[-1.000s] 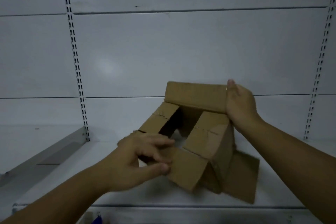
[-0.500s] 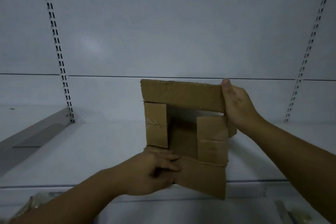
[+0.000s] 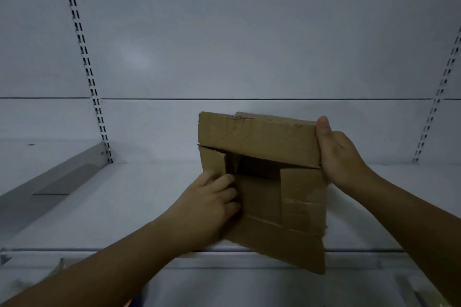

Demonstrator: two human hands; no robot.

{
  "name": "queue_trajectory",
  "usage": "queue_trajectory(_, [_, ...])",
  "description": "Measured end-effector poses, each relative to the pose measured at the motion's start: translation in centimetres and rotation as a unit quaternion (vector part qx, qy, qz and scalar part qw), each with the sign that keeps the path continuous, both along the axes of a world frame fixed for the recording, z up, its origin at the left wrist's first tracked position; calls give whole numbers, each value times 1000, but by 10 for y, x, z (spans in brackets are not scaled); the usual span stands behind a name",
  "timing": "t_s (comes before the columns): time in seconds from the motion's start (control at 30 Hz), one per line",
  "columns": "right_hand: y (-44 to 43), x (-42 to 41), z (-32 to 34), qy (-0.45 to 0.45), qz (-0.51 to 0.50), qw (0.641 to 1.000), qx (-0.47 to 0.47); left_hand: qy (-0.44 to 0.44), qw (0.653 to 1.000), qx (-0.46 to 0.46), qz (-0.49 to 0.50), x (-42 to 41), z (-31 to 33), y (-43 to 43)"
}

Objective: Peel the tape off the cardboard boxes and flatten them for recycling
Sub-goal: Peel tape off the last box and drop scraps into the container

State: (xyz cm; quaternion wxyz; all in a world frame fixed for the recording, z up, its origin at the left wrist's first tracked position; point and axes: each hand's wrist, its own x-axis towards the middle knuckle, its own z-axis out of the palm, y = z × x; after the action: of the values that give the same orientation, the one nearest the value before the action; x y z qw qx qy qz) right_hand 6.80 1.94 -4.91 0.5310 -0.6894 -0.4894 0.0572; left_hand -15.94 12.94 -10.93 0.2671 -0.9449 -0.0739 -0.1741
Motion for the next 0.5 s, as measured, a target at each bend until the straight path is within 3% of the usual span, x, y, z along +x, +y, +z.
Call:
queue_trajectory(0.13, [4, 0, 2, 0, 4, 1000, 4, -77, 995, -39, -47, -33, -9, 6])
queue_trajectory(0.23, [4, -3, 3, 4, 12, 1000, 13, -145, 987, -60, 22, -62, -22, 16])
queue_trajectory(0.4, [10, -7, 1, -4, 13, 1000, 26, -87, 982, -97, 134, -69, -26, 9])
queue_trajectory(0.5, [11, -7, 0, -7, 11, 999, 37, -118, 971, -166, 128, -46, -16, -18])
